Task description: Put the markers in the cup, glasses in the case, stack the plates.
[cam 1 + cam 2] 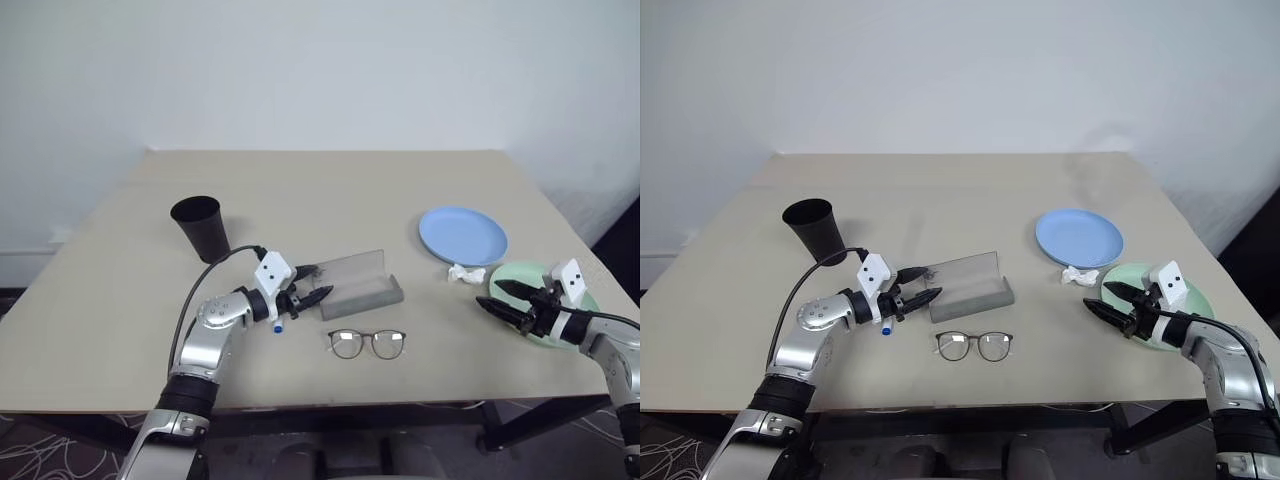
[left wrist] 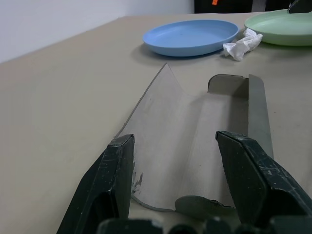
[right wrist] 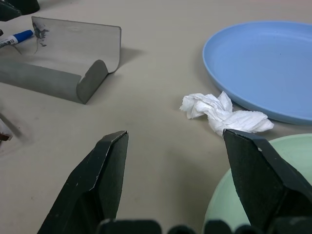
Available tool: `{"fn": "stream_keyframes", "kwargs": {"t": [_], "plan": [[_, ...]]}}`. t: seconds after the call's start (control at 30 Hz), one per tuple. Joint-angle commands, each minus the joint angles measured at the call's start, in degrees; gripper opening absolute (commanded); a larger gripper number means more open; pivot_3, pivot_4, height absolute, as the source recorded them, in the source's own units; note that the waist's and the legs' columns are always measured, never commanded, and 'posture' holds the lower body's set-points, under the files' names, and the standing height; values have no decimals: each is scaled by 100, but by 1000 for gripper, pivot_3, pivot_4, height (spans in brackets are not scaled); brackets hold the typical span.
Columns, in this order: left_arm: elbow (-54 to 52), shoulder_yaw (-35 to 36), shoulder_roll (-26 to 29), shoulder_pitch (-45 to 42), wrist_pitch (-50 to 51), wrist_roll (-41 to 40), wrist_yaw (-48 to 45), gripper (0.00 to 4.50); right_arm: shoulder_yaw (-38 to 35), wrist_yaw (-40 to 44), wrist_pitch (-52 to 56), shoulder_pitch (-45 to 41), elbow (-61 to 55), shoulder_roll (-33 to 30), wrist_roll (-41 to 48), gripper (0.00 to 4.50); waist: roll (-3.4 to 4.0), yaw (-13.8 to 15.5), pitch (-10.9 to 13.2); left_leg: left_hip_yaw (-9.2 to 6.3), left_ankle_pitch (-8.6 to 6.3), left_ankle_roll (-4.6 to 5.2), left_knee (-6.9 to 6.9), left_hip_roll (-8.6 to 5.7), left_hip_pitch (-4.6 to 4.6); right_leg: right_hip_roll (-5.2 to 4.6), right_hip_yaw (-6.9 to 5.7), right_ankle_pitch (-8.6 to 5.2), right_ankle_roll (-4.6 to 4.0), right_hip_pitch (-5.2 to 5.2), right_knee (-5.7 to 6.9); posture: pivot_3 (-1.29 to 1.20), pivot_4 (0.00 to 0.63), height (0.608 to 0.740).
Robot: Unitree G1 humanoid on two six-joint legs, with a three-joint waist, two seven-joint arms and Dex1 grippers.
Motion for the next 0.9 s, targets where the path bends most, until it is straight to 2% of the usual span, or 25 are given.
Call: {"fn": "stream_keyframes", "kwargs": {"t": [0.03,0.47,0.9], "plan": [[-318,96,38,28,-9,-128,-19,2783,-97,3,-37,-62,-247,-33,86,3357,0,0,0,0,0,0,0,1,0,-1,0,0,0,0,0,0,0,732],[-540,61,33,85,102,-123,-87,2783,-101,-163,-49,-52,-367,-121,-88,3357,0,0,0,1,0,-1,0,4,0,0,-1,0,0,0,0,0,0,732],[-1010,-38,-67,441,225,-134,-46,2783,-31,-1199,386,400,-1116,142,-328,3357,2,-7,0,8,-1,-3,0,8,-1,-2,0,-1,0,-5,1,0,0,732]]}}
